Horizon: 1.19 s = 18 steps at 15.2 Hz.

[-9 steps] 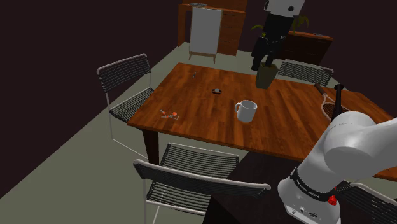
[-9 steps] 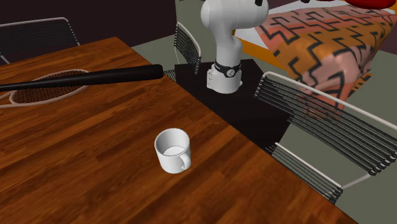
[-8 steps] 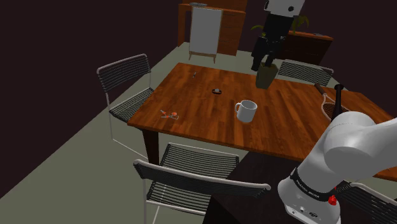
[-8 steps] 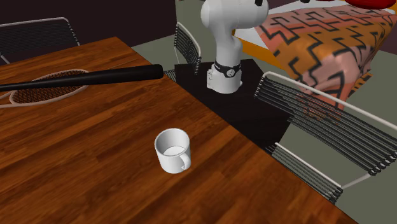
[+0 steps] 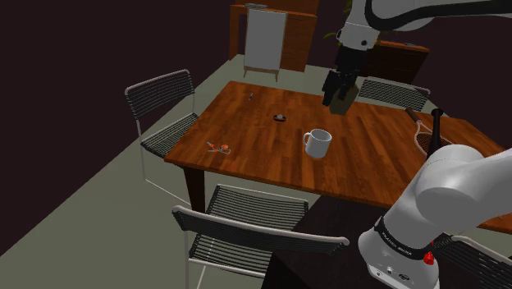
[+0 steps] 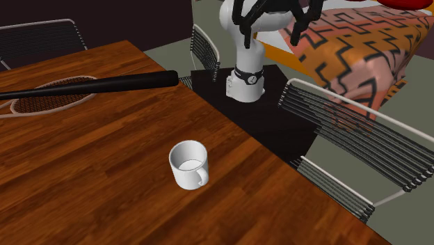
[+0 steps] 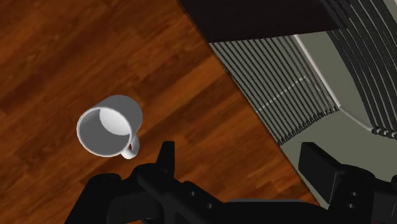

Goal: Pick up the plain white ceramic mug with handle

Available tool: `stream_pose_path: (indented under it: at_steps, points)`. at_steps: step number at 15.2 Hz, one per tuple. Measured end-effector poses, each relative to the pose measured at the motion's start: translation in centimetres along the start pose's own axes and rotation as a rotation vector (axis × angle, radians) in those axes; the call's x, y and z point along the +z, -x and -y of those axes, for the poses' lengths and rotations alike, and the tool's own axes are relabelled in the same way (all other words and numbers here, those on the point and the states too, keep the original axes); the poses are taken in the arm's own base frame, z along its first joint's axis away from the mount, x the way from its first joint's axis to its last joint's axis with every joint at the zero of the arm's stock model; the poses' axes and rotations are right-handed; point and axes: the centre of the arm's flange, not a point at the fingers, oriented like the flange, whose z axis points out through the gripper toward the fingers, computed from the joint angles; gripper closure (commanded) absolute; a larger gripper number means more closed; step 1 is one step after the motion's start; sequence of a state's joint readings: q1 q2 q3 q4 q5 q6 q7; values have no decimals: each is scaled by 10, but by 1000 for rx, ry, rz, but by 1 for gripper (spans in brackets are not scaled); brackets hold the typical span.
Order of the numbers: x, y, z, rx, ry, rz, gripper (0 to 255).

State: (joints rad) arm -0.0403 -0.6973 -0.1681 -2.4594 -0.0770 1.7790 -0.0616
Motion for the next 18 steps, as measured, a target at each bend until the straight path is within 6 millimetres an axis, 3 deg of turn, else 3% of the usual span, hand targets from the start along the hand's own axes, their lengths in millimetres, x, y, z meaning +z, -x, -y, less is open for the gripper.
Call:
stream_pose_path:
  at_steps: [18]
  points:
    - [159,-53,-160,3,18,-11,0]
